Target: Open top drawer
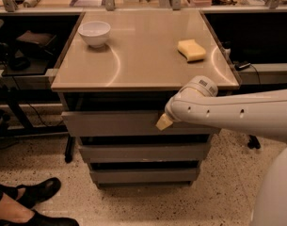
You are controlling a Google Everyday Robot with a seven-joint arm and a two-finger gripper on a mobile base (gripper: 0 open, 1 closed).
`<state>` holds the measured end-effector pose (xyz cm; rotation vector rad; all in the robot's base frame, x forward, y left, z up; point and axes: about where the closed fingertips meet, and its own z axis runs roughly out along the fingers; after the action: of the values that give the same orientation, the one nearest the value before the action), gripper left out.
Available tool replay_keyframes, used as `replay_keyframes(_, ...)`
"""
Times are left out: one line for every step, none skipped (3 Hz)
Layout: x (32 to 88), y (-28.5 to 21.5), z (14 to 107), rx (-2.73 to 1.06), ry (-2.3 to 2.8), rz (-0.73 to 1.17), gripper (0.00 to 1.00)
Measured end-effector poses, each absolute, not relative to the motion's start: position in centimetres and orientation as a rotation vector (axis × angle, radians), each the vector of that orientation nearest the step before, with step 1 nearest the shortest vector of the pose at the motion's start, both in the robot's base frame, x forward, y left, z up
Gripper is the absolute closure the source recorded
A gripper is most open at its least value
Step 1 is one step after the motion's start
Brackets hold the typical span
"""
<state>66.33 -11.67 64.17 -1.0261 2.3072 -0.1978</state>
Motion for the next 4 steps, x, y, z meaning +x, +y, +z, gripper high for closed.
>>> replay_keyframes(65.7,-11.9,64.6,-1.022,2.297,-0.196,1.0)
replay_keyframes(65.7,-11.9,64.6,-1.023,2.297,-0.196,1.0)
replay_keyframes(65.4,-11.1,64.6,-1.087,2.273,-0.2,1.0)
replay_keyframes(64.4,-11.1,65.0,-1.106,2.25,-0.185,1.0)
